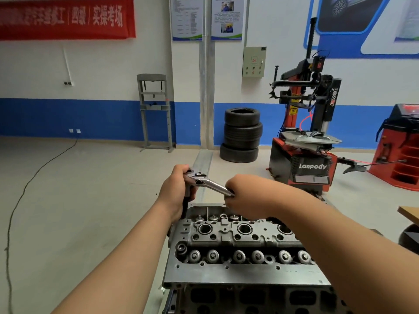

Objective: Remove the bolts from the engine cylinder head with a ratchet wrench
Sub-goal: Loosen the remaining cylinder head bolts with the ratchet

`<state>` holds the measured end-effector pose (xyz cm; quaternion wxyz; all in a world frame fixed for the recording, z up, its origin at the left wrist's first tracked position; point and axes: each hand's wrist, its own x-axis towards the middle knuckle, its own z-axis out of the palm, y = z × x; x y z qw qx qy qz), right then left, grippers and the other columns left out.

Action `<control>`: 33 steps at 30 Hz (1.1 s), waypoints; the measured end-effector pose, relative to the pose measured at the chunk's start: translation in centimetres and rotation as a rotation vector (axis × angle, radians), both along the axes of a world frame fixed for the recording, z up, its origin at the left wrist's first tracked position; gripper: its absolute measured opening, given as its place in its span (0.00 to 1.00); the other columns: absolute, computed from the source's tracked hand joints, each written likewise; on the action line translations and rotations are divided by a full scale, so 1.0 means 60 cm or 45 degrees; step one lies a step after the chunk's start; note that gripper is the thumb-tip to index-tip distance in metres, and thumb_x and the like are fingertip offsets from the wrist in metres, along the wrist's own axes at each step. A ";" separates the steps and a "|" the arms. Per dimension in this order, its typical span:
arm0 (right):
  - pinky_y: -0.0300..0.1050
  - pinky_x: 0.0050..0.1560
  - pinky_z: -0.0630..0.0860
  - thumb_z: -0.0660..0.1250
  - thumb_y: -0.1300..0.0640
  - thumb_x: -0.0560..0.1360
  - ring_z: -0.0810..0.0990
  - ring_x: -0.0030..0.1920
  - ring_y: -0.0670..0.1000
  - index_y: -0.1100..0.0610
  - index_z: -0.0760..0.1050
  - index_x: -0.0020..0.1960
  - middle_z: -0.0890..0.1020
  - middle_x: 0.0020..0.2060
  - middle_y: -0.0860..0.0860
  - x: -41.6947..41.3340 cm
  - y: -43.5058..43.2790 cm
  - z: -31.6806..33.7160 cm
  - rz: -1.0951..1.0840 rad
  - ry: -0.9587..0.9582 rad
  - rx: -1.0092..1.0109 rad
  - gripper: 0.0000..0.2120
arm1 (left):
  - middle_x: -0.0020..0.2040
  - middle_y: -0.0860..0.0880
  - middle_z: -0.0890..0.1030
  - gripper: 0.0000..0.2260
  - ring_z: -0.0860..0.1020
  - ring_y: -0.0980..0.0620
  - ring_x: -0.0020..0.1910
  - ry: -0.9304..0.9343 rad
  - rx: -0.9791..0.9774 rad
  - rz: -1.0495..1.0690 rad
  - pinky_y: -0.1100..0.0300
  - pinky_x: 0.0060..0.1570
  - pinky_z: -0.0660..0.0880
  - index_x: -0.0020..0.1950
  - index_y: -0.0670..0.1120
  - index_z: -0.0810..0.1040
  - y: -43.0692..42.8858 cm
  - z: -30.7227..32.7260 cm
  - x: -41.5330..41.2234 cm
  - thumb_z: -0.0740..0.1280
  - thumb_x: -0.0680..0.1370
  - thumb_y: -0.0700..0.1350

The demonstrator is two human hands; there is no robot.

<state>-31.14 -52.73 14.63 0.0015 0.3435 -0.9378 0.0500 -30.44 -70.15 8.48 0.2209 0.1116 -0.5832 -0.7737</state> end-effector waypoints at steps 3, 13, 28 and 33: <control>0.41 0.27 0.65 0.59 0.57 0.74 0.73 0.30 0.51 0.55 0.71 0.39 0.76 0.33 0.52 0.008 0.000 -0.004 -0.009 0.054 -0.009 0.06 | 0.25 0.46 0.72 0.19 0.69 0.50 0.24 -0.022 0.024 -0.011 0.59 0.26 0.66 0.28 0.46 0.73 0.005 -0.013 -0.006 0.57 0.78 0.50; 0.42 0.28 0.64 0.60 0.56 0.73 0.73 0.35 0.51 0.52 0.70 0.47 0.74 0.37 0.50 0.072 0.013 0.002 0.010 0.135 0.027 0.04 | 0.26 0.47 0.75 0.13 0.71 0.52 0.24 0.028 0.325 0.020 0.58 0.27 0.69 0.38 0.44 0.72 -0.003 -0.017 0.010 0.57 0.80 0.48; 0.42 0.28 0.61 0.58 0.56 0.75 0.69 0.34 0.49 0.50 0.68 0.51 0.71 0.36 0.48 0.095 0.044 -0.009 -0.022 0.136 0.031 0.05 | 0.27 0.48 0.75 0.14 0.72 0.50 0.30 -0.074 0.117 0.018 0.55 0.34 0.70 0.38 0.45 0.71 -0.004 -0.021 0.013 0.57 0.80 0.51; 0.43 0.30 0.63 0.60 0.58 0.73 0.70 0.34 0.50 0.50 0.68 0.48 0.71 0.36 0.48 0.024 0.040 -0.008 -0.131 0.282 0.088 0.05 | 0.27 0.49 0.76 0.15 0.72 0.51 0.31 -0.008 0.145 0.017 0.55 0.37 0.72 0.40 0.45 0.73 -0.005 -0.031 0.016 0.57 0.81 0.52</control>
